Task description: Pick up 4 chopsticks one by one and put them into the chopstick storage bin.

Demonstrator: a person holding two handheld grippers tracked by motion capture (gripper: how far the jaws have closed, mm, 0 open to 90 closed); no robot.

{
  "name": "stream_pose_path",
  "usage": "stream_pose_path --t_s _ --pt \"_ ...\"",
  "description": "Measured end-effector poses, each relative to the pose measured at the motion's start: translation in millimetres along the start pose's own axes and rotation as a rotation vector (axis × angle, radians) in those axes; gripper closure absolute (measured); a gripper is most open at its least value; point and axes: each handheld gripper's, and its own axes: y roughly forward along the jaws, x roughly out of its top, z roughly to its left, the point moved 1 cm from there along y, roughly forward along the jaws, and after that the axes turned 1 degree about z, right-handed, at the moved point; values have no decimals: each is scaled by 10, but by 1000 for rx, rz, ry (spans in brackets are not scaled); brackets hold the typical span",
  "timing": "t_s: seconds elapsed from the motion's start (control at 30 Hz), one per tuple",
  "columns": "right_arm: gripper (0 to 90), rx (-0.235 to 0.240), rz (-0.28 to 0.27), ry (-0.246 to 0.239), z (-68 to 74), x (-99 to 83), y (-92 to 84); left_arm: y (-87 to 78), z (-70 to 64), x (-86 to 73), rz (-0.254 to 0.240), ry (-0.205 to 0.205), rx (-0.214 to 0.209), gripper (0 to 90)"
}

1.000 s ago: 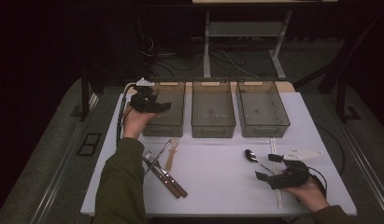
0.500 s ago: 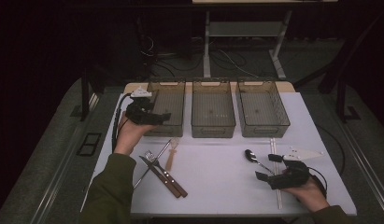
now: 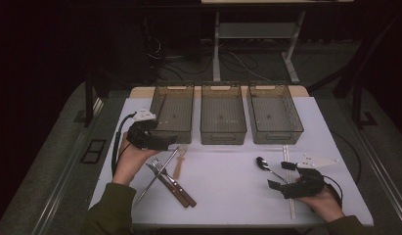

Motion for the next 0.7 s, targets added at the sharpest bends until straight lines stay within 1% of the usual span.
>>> stream_pose_path --t_s 0.1,0.2,0.3,0.4,0.53,0.7 --pt "82 0 2 1 -1 0 -2 -28 -58 -64 -6 6 4 3" --pt "83 -1 1 1 -2 -1 -2 -57 -109 -125 -10 15 8 0" --pt "82 -1 1 1 -3 -2 -3 -80 -146 -190 -12 14 4 0" --pt "82 -2 0 3 -2 -2 -5 -114 -170 -266 -20 11 1 0" --pt "83 -3 -1 2 -4 -2 -8 -146 -186 -392 -5 15 2 0" --pt "83 -3 -2 1 -2 -2 -8 -198 -193 -535 1 3 12 1"
